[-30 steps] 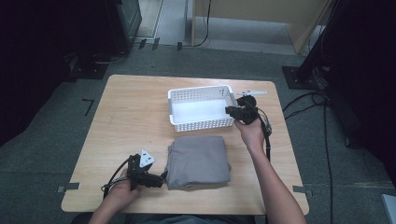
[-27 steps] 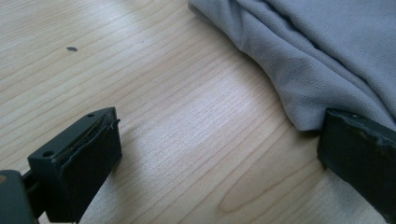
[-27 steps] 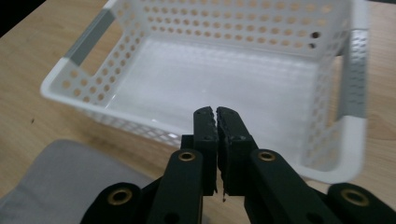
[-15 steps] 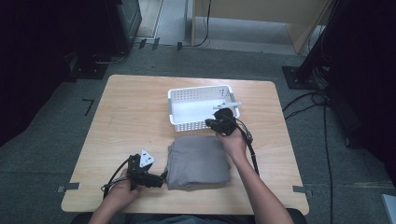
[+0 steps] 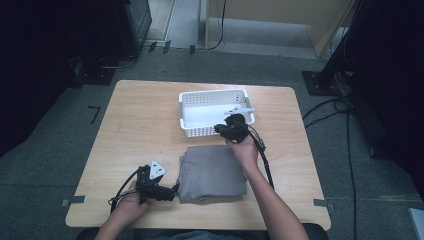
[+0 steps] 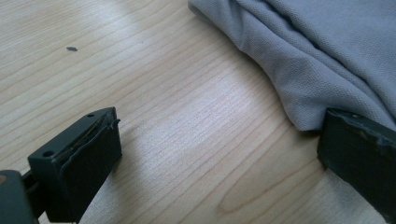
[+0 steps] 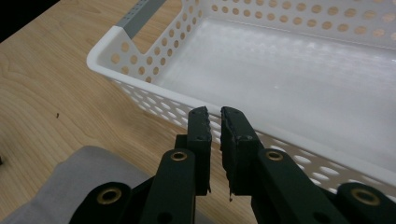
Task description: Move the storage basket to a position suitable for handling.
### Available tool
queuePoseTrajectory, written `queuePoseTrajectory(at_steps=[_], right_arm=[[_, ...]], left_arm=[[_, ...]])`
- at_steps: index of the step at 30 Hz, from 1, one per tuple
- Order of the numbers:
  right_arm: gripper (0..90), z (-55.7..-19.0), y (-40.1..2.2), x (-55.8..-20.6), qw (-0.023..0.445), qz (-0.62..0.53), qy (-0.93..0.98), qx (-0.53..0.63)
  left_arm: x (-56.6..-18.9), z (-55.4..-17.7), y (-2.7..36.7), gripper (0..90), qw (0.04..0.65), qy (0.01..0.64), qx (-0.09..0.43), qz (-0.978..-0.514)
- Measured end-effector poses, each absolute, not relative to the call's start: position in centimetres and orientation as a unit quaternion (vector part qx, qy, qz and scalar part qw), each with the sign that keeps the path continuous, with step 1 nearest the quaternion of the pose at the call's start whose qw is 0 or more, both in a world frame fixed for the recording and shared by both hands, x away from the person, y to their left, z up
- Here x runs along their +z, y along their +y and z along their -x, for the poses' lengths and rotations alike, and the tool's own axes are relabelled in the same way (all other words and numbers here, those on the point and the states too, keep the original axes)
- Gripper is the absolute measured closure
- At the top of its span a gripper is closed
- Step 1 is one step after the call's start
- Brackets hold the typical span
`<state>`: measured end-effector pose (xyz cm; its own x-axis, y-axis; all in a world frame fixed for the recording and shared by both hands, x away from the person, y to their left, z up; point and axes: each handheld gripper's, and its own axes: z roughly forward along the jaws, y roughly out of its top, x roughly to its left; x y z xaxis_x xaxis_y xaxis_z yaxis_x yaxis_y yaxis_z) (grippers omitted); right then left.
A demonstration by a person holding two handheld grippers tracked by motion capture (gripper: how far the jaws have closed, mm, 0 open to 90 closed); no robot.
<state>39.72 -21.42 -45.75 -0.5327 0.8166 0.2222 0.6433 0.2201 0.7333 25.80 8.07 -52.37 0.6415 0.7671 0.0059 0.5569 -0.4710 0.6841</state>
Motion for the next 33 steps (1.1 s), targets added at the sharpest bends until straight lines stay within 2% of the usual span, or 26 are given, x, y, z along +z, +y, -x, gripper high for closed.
queuePoseTrajectory(at_steps=[6,13,18,19,28,33], right_arm=[[79.2,-40.0,-20.2,-45.8,0.106,-0.461,0.777,0.416],[65.5,-39.6,-20.5,-45.3,0.103,-0.463,0.782,0.404],[54.5,-38.1,-21.6,-45.1,0.103,-0.462,0.781,0.407],[49.7,-37.4,-22.0,-45.2,0.099,-0.465,0.784,0.400],[40.7,-34.0,-24.1,-46.3,0.099,-0.470,0.784,0.393],[32.3,-31.8,-25.0,-46.8,0.103,-0.479,0.781,0.388]], left_arm=[[-52.4,-25.8,8.1,0.0,0.332,0.393,0.158,-0.843],[-52.4,-25.8,8.1,0.0,0.332,0.393,0.158,-0.843],[-52.4,-25.8,8.1,0.0,0.332,0.393,0.158,-0.843],[-52.4,-25.8,8.1,0.0,0.333,0.393,0.158,-0.843],[-52.4,-25.8,8.1,0.0,0.332,0.393,0.158,-0.843],[-52.4,-25.8,8.1,0.0,0.333,0.393,0.158,-0.842]])
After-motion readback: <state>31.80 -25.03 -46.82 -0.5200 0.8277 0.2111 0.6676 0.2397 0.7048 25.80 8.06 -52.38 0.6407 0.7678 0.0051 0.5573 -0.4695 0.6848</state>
